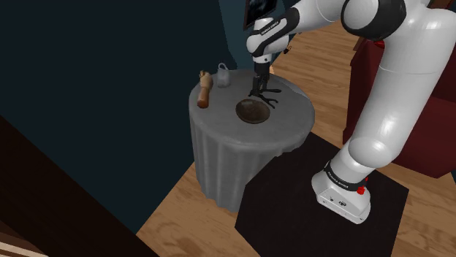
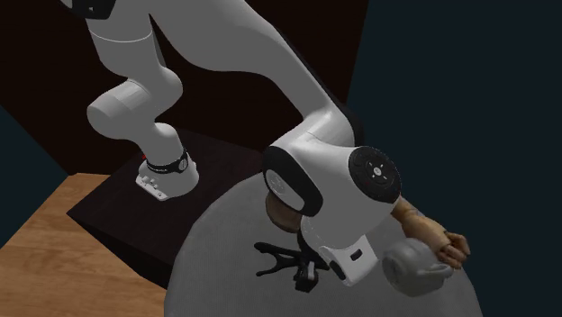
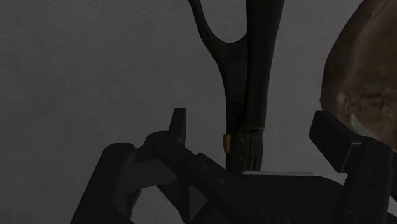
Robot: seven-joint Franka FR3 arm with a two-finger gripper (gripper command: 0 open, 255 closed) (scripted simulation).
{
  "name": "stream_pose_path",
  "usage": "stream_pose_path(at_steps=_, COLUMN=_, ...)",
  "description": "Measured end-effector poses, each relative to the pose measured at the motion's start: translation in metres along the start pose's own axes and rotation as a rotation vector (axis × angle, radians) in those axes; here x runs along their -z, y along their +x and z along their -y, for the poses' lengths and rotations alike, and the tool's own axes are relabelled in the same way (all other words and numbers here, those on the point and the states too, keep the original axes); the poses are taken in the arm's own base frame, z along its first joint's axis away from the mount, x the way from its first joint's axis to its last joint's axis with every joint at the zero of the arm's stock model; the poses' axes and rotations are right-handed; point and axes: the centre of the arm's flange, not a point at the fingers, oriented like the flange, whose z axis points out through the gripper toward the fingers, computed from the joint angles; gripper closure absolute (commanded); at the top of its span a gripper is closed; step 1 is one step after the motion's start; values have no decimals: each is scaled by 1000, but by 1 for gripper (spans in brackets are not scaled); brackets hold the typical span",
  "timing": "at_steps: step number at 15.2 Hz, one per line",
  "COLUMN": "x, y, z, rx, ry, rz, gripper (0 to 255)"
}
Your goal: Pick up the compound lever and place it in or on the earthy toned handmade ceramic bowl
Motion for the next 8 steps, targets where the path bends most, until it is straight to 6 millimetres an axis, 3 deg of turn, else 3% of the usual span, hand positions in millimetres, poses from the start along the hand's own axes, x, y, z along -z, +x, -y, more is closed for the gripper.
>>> stream_pose_path(at_steps=6, x=-4, y=0, z=0, rx=0, ry=0, rz=-1, gripper=0)
stream_pose_path(at_steps=7, x=-4, y=0, z=0, rx=0, ry=0, rz=-1, gripper=255)
stream_pose_path(at_steps=8, x=-4, y=0, z=0, rx=0, ry=0, rz=-1, gripper=255)
